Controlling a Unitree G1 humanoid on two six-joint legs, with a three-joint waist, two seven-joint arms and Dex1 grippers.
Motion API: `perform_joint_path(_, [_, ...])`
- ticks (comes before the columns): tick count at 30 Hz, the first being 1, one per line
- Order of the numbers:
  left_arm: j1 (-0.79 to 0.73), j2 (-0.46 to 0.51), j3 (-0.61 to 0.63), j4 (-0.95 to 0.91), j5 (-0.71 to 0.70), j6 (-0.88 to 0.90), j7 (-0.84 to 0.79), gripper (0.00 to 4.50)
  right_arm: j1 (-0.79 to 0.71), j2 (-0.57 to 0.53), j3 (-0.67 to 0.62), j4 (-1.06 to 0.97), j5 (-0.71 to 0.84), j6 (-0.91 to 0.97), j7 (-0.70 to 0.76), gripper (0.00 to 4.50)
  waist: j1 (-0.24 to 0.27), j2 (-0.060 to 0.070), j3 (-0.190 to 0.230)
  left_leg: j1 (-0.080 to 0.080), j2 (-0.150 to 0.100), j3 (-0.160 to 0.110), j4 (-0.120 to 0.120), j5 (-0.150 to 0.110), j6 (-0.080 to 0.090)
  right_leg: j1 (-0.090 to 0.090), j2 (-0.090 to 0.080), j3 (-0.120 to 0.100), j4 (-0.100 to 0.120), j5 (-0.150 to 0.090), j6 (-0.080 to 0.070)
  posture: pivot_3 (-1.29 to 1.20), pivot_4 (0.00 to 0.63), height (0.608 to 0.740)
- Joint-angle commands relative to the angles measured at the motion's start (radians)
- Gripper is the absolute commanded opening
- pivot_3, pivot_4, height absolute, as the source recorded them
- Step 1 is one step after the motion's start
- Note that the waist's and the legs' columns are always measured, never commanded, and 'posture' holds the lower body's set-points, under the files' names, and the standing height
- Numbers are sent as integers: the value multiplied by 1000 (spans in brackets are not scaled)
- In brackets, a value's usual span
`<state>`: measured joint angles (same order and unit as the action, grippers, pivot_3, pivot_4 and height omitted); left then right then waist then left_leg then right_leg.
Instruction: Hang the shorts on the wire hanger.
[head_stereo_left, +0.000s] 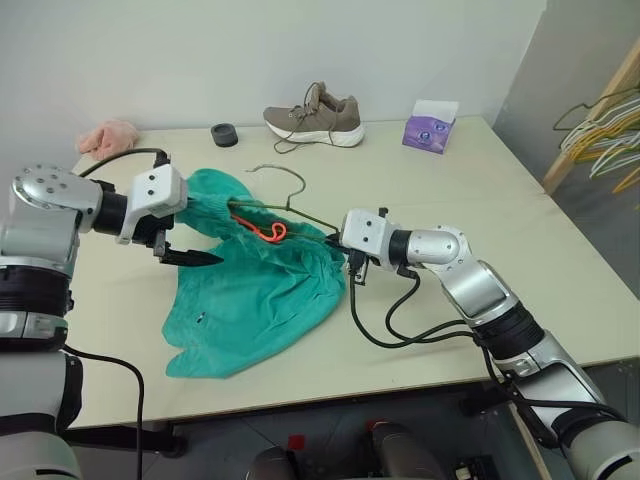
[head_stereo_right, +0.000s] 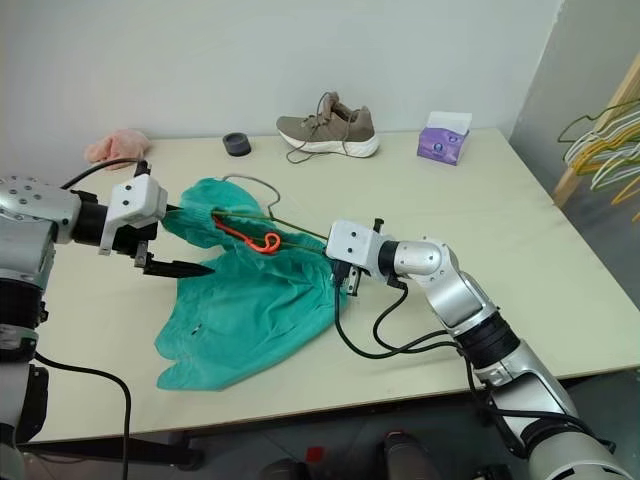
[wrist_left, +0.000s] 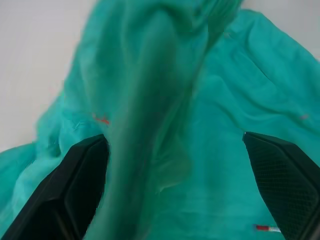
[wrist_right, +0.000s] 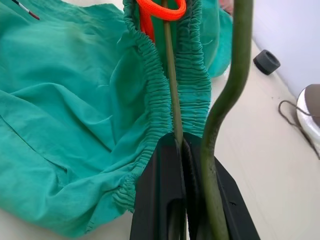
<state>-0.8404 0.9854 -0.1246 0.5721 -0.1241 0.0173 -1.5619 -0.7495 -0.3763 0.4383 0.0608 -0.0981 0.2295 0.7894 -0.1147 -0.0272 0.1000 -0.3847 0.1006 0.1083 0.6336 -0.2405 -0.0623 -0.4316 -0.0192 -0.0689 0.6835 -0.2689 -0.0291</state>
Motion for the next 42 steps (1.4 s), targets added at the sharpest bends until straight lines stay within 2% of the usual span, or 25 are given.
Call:
perform_joint_path(1, [3, -3, 9, -53, -4, 21, -7, 3367, -15, 7, -8, -53, -13, -64, 5, 0, 0, 0, 0, 0, 0, 0, 0, 0, 0, 0, 0, 0, 0, 0, 0, -129, 71, 740])
perform_joint_path(12, [57, -13, 29, -155, -24, 100, 4, 30, -3, -9, 8, -67, -33, -165, 78, 0, 0, 0, 0, 0, 0, 0, 9, 0, 0, 0, 0, 1, 8, 0, 0, -129, 71, 740])
perform_joint_path(13, [62, -13, 30, -161, -25, 106, 5, 30, -1, -16, 8, -65, -33, -176, 87, 0, 0, 0, 0, 0, 0, 0, 10, 0, 0, 0, 0, 1, 9, 0, 0, -128, 72, 740])
perform_joint_path(16, [79, -12, 36, -181, -27, 124, 14, 0, -7, -47, -3, -39, -49, -220, 92, 791, -1, -1, 0, 1, 0, 0, 12, 0, 0, 0, -1, 2, 13, 0, 0, -128, 72, 740])
perform_joint_path(23, [118, -5, 54, -197, -30, 164, 58, 0, -18, -191, -62, 38, -84, -348, 115, 3220, 0, -1, 0, 2, 0, -1, 12, 0, 0, 0, 0, 2, 14, 0, 0, -123, 76, 740])
perform_joint_path(27, [143, 6, 74, -199, -44, 182, 93, 0, 6, -271, -129, 82, -101, -318, 64, 4470, 1, -2, 1, 2, 0, 1, 12, 0, 0, 0, -1, 3, 14, 0, 0, -120, 80, 740])
perform_joint_path(29, [169, 13, 98, -203, -53, 193, 117, 0, 67, -295, -192, 90, -90, -249, 18, 4470, 2, -3, 1, 2, 0, 1, 12, 0, 0, 0, -1, 3, 14, 0, 0, -116, 81, 740])
perform_joint_path(31, [190, 19, 118, -211, -61, 204, 132, 0, 143, -269, -250, 26, -26, -122, 2, 4470, 2, -3, 0, 3, 0, 0, 11, 0, 0, 0, -1, 3, 14, 0, 0, -116, 82, 740])
perform_joint_path(36, [211, 19, 156, -233, -81, 233, 160, 0, 302, -22, -309, -266, 186, 322, -86, 4470, -7, -3, 1, 4, 2, 0, 11, 0, 0, 0, 0, 3, 16, 0, 0, -115, 83, 740])
perform_joint_path(40, [202, 18, 171, -239, -100, 255, 180, 0, 350, 177, -289, -350, 234, 506, -212, 4470, -3, -4, 0, 3, 2, -1, 11, 0, 0, -2, 0, 3, 17, 0, 0, -110, 85, 740])
perform_joint_path(42, [201, 19, 172, -243, -102, 260, 181, 0, 352, 234, -279, -354, 253, 565, -245, 4470, 1, -5, 0, 2, 1, -1, 11, 0, 0, -2, 0, 3, 16, 0, 0, -107, 87, 740])
